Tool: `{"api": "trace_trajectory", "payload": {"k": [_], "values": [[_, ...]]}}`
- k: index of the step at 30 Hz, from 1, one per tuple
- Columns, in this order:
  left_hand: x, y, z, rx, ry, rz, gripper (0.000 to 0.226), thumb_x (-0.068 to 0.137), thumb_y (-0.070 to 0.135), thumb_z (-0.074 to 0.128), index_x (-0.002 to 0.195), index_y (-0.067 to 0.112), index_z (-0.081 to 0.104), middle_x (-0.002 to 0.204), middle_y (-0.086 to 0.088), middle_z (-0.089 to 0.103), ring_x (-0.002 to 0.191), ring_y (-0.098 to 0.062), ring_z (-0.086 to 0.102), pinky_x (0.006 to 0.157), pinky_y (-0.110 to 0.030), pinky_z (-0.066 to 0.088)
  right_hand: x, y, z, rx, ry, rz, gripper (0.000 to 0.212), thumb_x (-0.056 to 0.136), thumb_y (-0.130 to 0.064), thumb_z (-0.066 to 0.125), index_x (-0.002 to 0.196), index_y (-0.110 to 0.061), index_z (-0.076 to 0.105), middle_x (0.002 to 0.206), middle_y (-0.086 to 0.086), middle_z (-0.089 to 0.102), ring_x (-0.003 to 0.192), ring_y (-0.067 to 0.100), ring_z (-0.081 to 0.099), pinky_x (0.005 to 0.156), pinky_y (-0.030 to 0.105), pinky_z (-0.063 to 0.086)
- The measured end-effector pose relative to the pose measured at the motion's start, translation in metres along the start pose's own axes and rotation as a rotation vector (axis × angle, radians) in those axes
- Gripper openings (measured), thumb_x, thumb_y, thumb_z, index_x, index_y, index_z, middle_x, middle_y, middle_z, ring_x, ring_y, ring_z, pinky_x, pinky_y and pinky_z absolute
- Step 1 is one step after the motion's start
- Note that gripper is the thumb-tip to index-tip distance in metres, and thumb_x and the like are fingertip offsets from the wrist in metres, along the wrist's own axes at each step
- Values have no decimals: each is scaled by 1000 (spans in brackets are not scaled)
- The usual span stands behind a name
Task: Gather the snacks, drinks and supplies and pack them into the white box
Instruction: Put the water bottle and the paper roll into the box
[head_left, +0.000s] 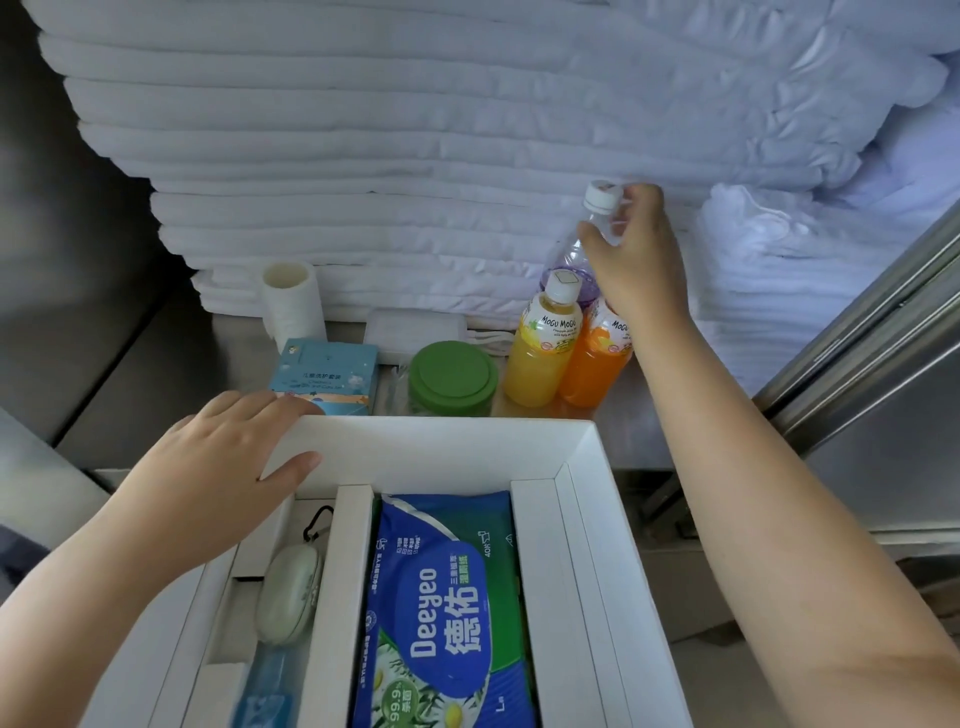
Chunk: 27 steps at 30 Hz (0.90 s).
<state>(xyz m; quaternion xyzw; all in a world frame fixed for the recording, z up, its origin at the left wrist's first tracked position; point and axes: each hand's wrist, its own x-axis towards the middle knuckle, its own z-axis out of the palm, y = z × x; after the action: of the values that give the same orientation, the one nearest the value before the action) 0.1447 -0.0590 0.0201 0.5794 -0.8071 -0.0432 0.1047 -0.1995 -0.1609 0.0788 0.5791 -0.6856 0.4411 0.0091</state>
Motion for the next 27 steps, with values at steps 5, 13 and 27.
{"api": "trace_trajectory", "payload": {"k": [5, 13, 27], "values": [[-1, -1, 2, 1, -10, 18, 43, 89, 46, 46, 129, 30, 45, 128, 6, 53, 116, -16, 44, 94, -36, 41, 4, 4, 9, -33, -14, 12, 39, 88, -38, 58, 114, -10, 50, 113, 3, 62, 101, 19, 57, 70, 23, 34], [-1, 0, 2, -8, -13, 23, 45, 90, 48, 42, 132, 31, 40, 131, 9, 49, 118, -11, 39, 95, -31, 38, 10, -6, 0, 143, -97, 90, 29, 90, -30, 54, 116, -16, 54, 102, -10, 56, 93, 8, 52, 73, 22, 36], [0, -1, 4, -18, 0, 35, 44, 92, 49, 39, 134, 34, 36, 135, 13, 44, 120, -8, 37, 98, -27, 37, 3, -99, -66, 388, 26, -313, 33, 93, -23, 53, 123, -11, 50, 116, -8, 59, 107, -3, 54, 94, 16, 41]]}}
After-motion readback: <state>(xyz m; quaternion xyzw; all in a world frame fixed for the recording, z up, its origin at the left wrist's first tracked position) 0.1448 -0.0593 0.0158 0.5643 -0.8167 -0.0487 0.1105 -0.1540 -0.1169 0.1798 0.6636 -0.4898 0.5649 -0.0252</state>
